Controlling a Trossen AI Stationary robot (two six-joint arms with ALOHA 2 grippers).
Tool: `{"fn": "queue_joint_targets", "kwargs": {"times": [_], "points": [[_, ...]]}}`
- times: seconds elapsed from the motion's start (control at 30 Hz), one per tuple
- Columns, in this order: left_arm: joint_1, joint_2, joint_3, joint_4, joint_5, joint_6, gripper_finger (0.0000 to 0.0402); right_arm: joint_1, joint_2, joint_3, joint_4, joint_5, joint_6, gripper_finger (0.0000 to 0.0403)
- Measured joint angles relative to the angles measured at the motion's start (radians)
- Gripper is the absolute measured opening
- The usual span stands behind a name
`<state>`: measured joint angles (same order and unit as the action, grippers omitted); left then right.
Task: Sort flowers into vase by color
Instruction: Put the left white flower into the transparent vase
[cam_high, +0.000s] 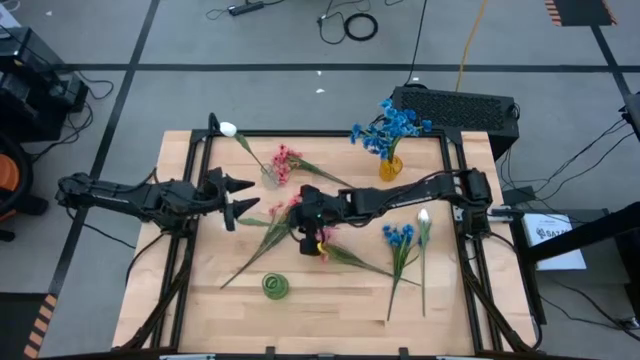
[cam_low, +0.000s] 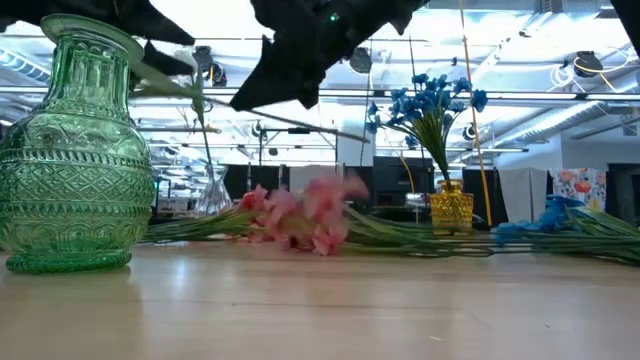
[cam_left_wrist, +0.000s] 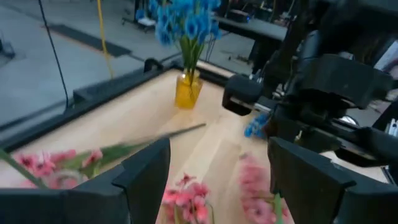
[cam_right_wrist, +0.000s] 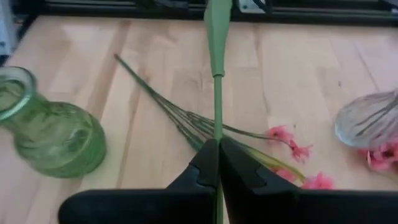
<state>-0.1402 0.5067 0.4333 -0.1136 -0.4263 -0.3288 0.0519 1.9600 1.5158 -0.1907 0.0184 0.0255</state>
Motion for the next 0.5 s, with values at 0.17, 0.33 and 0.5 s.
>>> {"fn": "queue_joint_targets", "kwargs": {"times": [0.17, 0.33, 0.5], "points": [[0.000, -0.054, 0.041, 0.003, 0.001, 0.067, 0.0273, -0.020, -0.061, 0.000, -0.126, -0.024, -0.046, 0.0000], [0.000, -0.095, 0.050, 0.002, 0.001, 0.100, 0.0273, -0.028, -0.148, 0.000, -0.256, -0.024, -0.056, 0.0000], [0.000, -0.103, 0.050, -0.005, 0.002, 0.103, 0.0273, -0.032, -0.269, -0.026, -0.327, -0.025, -0.068, 0.0000]]}}
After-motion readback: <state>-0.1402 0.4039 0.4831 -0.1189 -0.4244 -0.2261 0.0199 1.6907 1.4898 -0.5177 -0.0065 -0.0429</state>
